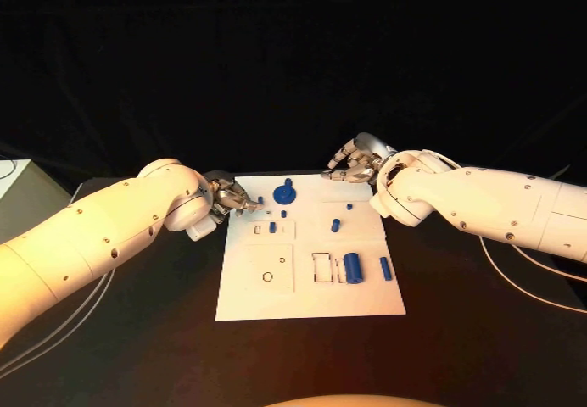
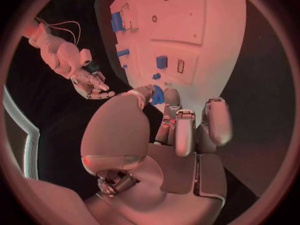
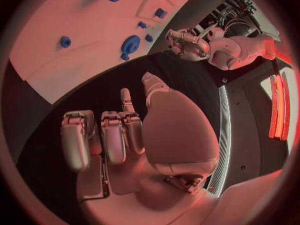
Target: Assemble the parts on the task board
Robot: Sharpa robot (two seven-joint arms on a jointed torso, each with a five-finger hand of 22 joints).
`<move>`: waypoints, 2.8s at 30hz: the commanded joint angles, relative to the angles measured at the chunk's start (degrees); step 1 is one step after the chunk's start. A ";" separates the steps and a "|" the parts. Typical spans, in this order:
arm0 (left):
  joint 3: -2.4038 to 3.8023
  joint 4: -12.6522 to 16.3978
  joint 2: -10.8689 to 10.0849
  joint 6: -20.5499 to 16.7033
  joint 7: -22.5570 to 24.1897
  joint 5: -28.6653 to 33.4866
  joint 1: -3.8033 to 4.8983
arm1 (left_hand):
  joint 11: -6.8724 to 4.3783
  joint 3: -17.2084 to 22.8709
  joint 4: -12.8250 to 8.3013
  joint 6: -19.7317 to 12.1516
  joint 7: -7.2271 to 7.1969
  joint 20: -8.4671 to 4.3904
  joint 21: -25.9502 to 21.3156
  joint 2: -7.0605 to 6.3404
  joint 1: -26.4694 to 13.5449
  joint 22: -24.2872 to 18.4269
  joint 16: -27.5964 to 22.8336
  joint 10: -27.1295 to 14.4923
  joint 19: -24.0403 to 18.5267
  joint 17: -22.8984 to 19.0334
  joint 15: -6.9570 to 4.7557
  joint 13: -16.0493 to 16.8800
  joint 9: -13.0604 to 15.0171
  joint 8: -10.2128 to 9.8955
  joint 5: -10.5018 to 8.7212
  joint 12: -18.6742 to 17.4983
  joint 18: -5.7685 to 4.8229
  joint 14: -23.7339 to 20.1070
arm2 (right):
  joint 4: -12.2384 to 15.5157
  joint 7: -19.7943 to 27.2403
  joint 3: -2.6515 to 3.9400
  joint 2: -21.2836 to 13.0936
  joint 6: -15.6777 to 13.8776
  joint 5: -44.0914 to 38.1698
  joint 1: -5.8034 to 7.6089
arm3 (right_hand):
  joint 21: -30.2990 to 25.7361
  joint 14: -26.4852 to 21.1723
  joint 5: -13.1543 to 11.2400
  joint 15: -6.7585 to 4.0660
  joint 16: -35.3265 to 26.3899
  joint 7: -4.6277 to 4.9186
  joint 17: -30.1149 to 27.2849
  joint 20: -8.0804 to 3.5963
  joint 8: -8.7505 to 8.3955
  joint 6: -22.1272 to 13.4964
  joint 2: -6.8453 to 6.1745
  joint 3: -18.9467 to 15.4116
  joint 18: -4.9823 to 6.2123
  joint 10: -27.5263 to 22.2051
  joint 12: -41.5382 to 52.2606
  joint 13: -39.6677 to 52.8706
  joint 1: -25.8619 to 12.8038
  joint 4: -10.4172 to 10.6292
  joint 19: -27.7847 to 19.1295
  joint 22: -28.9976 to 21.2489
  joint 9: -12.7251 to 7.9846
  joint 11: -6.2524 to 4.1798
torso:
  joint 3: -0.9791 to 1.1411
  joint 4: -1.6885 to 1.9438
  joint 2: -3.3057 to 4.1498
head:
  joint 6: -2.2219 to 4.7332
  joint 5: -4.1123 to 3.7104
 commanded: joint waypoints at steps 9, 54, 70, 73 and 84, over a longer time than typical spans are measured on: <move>1.03 -5.68 1.48 -0.86 2.52 0.68 0.64 | 0.46 1.00 0.70 0.27 0.66 0.40 -0.31 0.16 -1.70 0.05 0.01 2.04 -0.07 10.09 0.84 3.05 -2.18 -0.92 0.24 3.41 0.66 3.77 | 0.52 0.42 0.01 -0.54 -0.06 -0.56 0.04 | -0.32 5.78 0.26 -0.26 0.08 0.07 14.29 -0.33 0.22 -0.30 0.02 -0.43 0.11 4.31 -0.17 13.45 -0.58 -0.04 4.40 12.56 0.06 0.03 | -0.06 -0.18 0.40 | 0.79 0.49; -0.10 -16.29 9.07 1.38 4.20 -2.17 2.82 | 0.61 -2.93 0.56 -1.16 0.74 0.53 0.52 -1.02 -6.56 1.49 0.78 1.40 1.03 11.17 0.99 2.05 -2.04 1.09 0.33 3.96 0.35 4.33 | 1.38 0.64 0.12 -0.38 -1.50 -0.56 0.80 | -0.63 5.72 0.39 -0.27 -0.02 0.05 14.03 -0.34 0.28 -0.38 -0.01 -0.42 0.19 3.86 -0.76 13.01 -0.55 -0.09 4.28 12.36 0.24 0.02 | 0.17 -0.42 2.14 | 2.10 0.46; -0.29 -16.64 9.83 2.05 4.53 -1.91 2.94 | 0.51 -2.79 0.46 -1.00 0.64 0.49 0.70 -0.79 -4.58 1.83 0.93 1.25 1.19 11.39 0.92 1.78 -2.14 1.54 0.26 3.93 0.28 4.42 | 1.36 0.58 0.13 -0.15 -1.39 -0.56 0.88 | -0.63 5.72 0.39 -0.27 -0.02 0.05 14.03 -0.34 0.28 -0.38 -0.01 -0.42 0.19 3.86 -0.76 13.01 -0.55 -0.09 4.28 12.36 0.24 0.02 | 0.12 -0.43 2.16 | 1.86 0.13; -0.39 -16.88 9.96 2.17 4.53 -1.90 2.95 | 0.50 -2.76 0.46 -0.97 0.63 0.48 0.70 -0.75 -4.41 1.82 0.94 1.28 1.19 11.40 0.91 1.81 -2.14 1.59 0.26 3.96 0.29 4.42 | 1.37 0.57 0.13 -0.14 -1.37 -0.56 0.90 | -0.63 5.72 0.39 -0.27 -0.02 0.05 14.03 -0.34 0.28 -0.38 -0.01 -0.42 0.19 3.86 -0.76 13.01 -0.55 -0.09 4.28 12.36 0.24 0.02 | 0.12 -0.42 2.19 | 1.80 0.09; -0.74 -17.62 10.18 2.41 4.51 -1.89 2.95 | 0.43 -2.57 0.43 -0.86 0.56 0.45 0.77 -0.50 -3.60 1.95 1.00 1.21 1.25 11.49 0.86 1.62 -2.19 1.79 0.27 3.90 0.26 4.46 | 1.39 0.55 0.13 0.00 -1.28 -0.56 0.94 | -0.63 5.72 0.39 -0.27 -0.02 0.05 14.03 -0.34 0.28 -0.38 -0.01 -0.42 0.19 3.86 -0.76 13.01 -0.55 -0.09 4.28 12.36 0.24 0.02 | 0.10 -0.36 2.19 | 1.47 -0.12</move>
